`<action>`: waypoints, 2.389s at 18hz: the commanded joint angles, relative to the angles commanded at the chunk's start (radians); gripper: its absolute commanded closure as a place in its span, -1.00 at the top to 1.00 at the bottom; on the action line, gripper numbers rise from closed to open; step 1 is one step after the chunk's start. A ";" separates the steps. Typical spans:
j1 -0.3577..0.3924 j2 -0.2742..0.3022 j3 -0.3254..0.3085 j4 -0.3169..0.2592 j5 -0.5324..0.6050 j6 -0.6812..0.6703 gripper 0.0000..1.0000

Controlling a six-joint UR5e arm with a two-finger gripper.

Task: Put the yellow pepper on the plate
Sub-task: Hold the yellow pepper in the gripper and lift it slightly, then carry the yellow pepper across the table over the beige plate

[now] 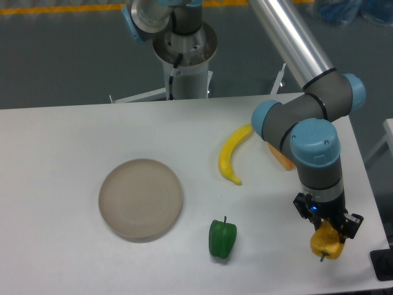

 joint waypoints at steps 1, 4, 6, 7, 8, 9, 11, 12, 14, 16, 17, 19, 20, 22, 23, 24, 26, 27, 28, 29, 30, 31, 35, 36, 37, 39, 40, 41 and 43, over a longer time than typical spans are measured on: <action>0.000 0.000 -0.003 0.000 -0.002 0.000 -0.29; -0.002 0.003 -0.006 0.000 -0.006 0.000 -0.29; -0.002 0.008 -0.006 0.000 -0.009 0.002 -0.29; -0.002 0.012 -0.008 -0.002 -0.009 0.002 -0.29; -0.002 0.020 -0.014 -0.002 -0.009 0.003 -0.28; -0.005 0.029 -0.017 -0.002 -0.017 0.002 -0.29; -0.006 0.054 -0.028 -0.023 -0.038 0.000 -0.28; -0.008 0.072 -0.040 -0.044 -0.047 -0.002 -0.28; -0.015 0.133 -0.087 -0.087 -0.075 -0.017 -0.28; -0.020 0.199 -0.148 -0.118 -0.126 -0.066 -0.28; -0.024 0.230 -0.179 -0.124 -0.138 -0.090 -0.28; -0.070 0.305 -0.266 -0.156 -0.147 -0.194 -0.28; -0.087 0.330 -0.293 -0.163 -0.149 -0.246 -0.28; -0.139 0.370 -0.337 -0.176 -0.170 -0.381 -0.28; -0.171 0.389 -0.369 -0.173 -0.198 -0.476 -0.28; -0.196 0.397 -0.388 -0.167 -0.209 -0.536 -0.28; -0.260 0.397 -0.414 -0.164 -0.207 -0.651 -0.28; -0.297 0.399 -0.442 -0.163 -0.212 -0.710 -0.28; -0.320 0.399 -0.455 -0.160 -0.213 -0.741 -0.28; -0.343 0.396 -0.460 -0.152 -0.213 -0.782 -0.27; -0.376 0.390 -0.472 -0.146 -0.213 -0.840 -0.27; -0.394 0.385 -0.480 -0.141 -0.213 -0.869 -0.27; -0.451 0.353 -0.560 -0.025 -0.199 -0.933 -0.27; -0.457 0.345 -0.563 -0.023 -0.199 -0.931 -0.27; -0.465 0.336 -0.560 -0.025 -0.202 -0.928 -0.27; -0.476 0.312 -0.563 -0.017 -0.201 -0.919 -0.27; -0.477 0.301 -0.561 -0.015 -0.201 -0.911 -0.27; -0.477 0.296 -0.560 -0.014 -0.201 -0.894 -0.27; -0.479 0.282 -0.554 -0.014 -0.198 -0.845 -0.26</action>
